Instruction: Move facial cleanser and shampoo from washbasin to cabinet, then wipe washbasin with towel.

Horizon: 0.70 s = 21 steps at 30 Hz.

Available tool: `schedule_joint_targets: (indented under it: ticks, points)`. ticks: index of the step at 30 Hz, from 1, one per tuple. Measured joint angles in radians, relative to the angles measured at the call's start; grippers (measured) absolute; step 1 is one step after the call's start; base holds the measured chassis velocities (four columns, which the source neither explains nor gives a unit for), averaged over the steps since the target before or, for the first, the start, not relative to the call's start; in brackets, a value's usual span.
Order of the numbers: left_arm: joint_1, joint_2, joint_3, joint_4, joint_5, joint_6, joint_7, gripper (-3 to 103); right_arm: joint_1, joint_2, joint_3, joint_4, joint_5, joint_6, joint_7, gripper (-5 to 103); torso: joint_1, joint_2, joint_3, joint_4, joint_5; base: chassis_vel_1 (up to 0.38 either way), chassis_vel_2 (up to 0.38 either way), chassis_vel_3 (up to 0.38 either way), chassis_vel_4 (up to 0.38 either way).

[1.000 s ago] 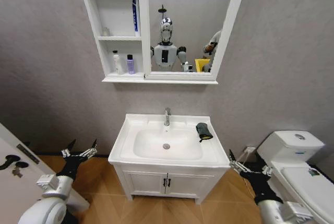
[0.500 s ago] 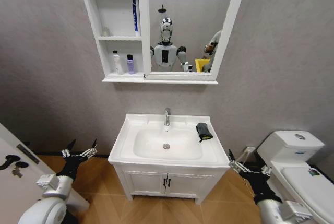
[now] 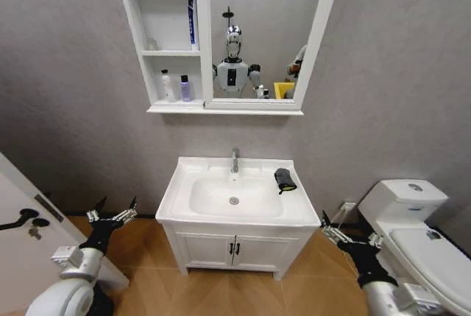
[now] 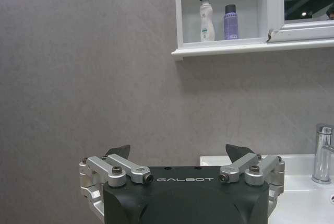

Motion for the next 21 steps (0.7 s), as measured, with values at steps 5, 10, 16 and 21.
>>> schedule_joint_targets:
  ticks: [5, 10, 16, 21]
  points:
    - [0.0, 0.0, 0.0, 0.0, 0.0, 0.0, 0.0, 100, 0.0, 0.0, 0.0, 0.0, 0.0, 0.0, 0.0, 100, -0.001, 0.0, 0.0, 0.0002, -0.0001, 0.256, -0.231, -0.223, 0.238]
    - [0.0, 0.0, 0.0, 0.0, 0.0, 0.0, 0.0, 100, 0.0, 0.0, 0.0, 0.0, 0.0, 0.0, 0.0, 100, 0.0, 0.0, 0.0, 0.0, 0.0001, 0.269, -0.292, -0.293, 0.262]
    - [0.0, 0.0, 0.0, 0.0, 0.0, 0.0, 0.0, 100, 0.0, 0.0, 0.0, 0.0, 0.0, 0.0, -0.001, 100, 0.0, 0.0, 0.0, 0.0002, -0.001, 0.348, -0.35, -0.335, 0.341]
    - [0.0, 0.0, 0.0, 0.0, 0.0, 0.0, 0.0, 100, 0.0, 0.0, 0.0, 0.0, 0.0, 0.0, -0.001, 100, 0.0, 0.0, 0.0, 0.0002, 0.0007, 0.366, -0.379, -0.373, 0.365]
